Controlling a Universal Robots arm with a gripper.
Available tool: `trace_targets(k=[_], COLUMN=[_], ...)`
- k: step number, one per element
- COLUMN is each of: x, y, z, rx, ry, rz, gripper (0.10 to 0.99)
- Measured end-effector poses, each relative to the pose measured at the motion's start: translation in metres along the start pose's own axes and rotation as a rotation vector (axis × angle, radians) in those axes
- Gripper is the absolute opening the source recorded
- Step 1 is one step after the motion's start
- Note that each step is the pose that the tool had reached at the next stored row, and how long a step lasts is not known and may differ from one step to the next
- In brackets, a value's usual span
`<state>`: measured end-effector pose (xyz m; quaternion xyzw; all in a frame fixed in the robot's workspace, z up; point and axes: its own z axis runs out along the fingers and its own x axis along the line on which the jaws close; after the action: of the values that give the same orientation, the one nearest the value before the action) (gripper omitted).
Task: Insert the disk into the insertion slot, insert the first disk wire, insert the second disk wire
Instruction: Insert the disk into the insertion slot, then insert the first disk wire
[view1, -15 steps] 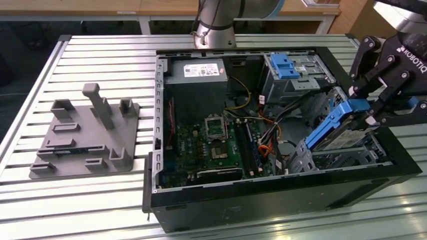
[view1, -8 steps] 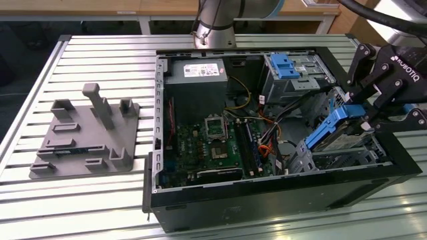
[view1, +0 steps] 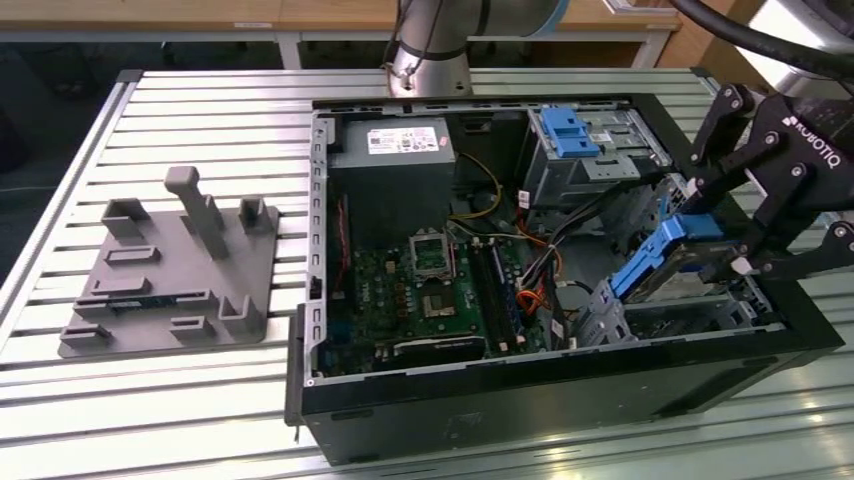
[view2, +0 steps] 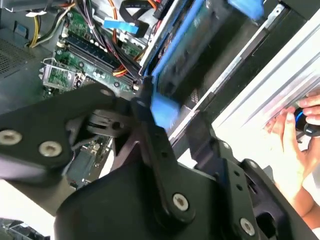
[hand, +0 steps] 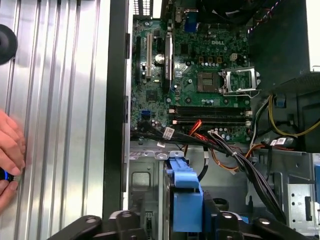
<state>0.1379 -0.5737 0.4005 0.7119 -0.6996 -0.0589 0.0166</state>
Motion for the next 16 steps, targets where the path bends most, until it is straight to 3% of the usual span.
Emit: trace_targets(k=[4, 6, 7, 16], x=[0.0, 0.0, 0.0, -0.0001], y=[-0.0002, -0.0002, -0.0001, -0.0001], z=[0.0005, 0.0005, 0.0004, 0.0005], rx=[0.0, 0.0, 0.0, 0.0], ry=[-0.0004, -0.0003, -0.0002, -0.0002], rz=[0.0, 0.0, 0.0, -0.001], gripper=[0.667, 0.667, 0.729, 0.729])
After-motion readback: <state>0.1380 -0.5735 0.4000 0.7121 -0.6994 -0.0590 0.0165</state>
